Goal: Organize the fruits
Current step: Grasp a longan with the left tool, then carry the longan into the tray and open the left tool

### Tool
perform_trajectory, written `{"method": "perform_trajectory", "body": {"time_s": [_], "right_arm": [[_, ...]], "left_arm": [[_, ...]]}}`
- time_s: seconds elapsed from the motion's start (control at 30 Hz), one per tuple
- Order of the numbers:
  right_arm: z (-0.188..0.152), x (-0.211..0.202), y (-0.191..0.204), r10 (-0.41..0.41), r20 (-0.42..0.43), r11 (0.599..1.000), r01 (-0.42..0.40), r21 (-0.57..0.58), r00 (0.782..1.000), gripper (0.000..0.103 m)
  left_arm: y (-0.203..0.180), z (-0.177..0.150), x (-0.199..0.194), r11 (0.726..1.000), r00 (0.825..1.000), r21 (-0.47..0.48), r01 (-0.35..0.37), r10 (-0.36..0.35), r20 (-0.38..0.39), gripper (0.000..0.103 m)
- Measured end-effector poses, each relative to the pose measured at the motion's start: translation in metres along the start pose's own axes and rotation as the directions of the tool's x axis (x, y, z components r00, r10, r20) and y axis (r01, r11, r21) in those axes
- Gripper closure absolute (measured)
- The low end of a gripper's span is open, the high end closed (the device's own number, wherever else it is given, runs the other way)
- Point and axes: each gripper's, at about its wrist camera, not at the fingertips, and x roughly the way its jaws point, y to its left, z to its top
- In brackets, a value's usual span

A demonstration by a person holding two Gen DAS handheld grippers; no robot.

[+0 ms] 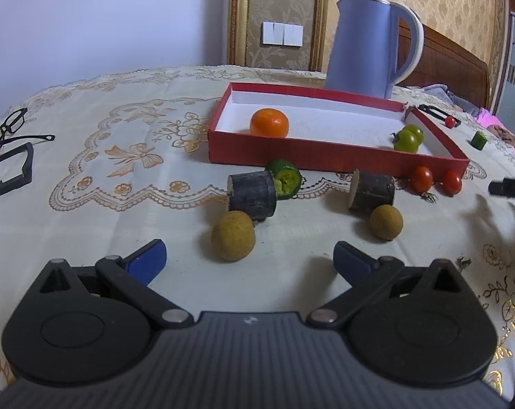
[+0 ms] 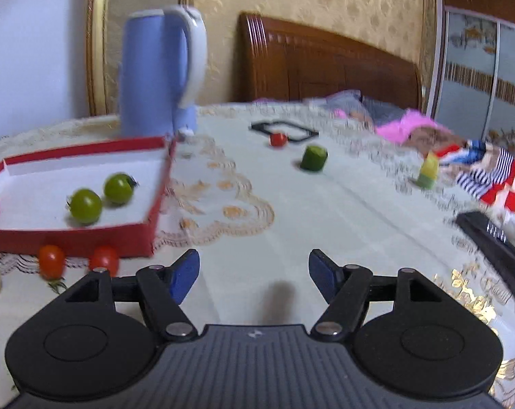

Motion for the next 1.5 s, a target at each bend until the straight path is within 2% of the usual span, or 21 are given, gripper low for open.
{"method": "perform_trajectory", "body": {"time_s": [0.07, 0.27, 0.33, 0.43, 0.67, 0.83, 0.87, 0.9, 0.97, 1.07, 1.2, 1.5], "right_arm": [[0.000, 0.008, 0.002, 0.011, -0.033, 1.000, -0.011, 0.013, 0.999, 0.032], [0.002, 0.019, 0.010, 0.005, -0.048, 1.000, -0.004, 0.018, 0.999, 0.029], [0.003, 0.024, 0.013, -0.009, -0.057, 1.000, 0.009, 0.012, 0.998, 0.022], [0.003, 0.025, 0.012, -0.010, -0.061, 1.000, 0.011, 0.022, 0.998, 0.021], [0.004, 0.028, 0.006, 0.015, -0.072, 0.998, -0.011, 0.058, 0.997, 0.018], [0.004, 0.028, 0.006, 0.013, -0.074, 0.998, -0.009, 0.059, 0.997, 0.016], [0.004, 0.029, 0.006, 0.011, -0.075, 0.998, -0.007, 0.058, 0.997, 0.015], [0.004, 0.029, 0.006, 0.011, -0.076, 0.998, -0.006, 0.059, 0.997, 0.015], [0.004, 0.030, 0.006, 0.011, -0.076, 0.998, -0.006, 0.059, 0.997, 0.014], [0.004, 0.030, 0.006, 0.012, -0.076, 0.998, -0.008, 0.060, 0.997, 0.014], [0.004, 0.030, 0.006, 0.012, -0.076, 0.998, -0.008, 0.060, 0.997, 0.014], [0.004, 0.030, 0.006, 0.013, -0.077, 0.998, -0.008, 0.061, 0.997, 0.013]], "left_arm": [[0.001, -0.001, -0.002, 1.000, 1.000, -0.003, -0.009, 0.009, 0.002, 0.000], [0.006, 0.000, -0.005, 0.999, 1.000, -0.028, -0.018, 0.018, 0.011, 0.000], [0.007, 0.001, -0.005, 0.999, 1.000, -0.037, -0.019, 0.019, 0.009, 0.000], [0.007, 0.001, -0.005, 0.999, 1.000, -0.036, -0.019, 0.020, 0.018, 0.003], [0.002, 0.002, -0.003, 0.998, 0.998, -0.004, -0.063, 0.063, 0.022, 0.026], [0.005, 0.004, -0.002, 0.999, 0.998, -0.014, -0.051, 0.051, 0.029, 0.036], [0.005, 0.005, -0.001, 0.999, 0.998, -0.010, -0.052, 0.052, 0.029, 0.045], [0.006, 0.006, 0.000, 0.998, 0.998, -0.012, -0.056, 0.057, 0.029, 0.063], [0.008, 0.007, 0.000, 0.998, 0.998, -0.025, -0.054, 0.054, 0.028, 0.078], [0.011, 0.007, -0.001, 0.998, 0.999, -0.047, -0.032, 0.034, 0.025, 0.078], [0.006, 0.004, -0.002, 0.999, 0.998, -0.018, -0.048, 0.049, 0.041, 0.078], [0.000, 0.012, -0.015, 1.000, 0.998, -0.021, 0.022, -0.021, 0.053, 0.079]]}}
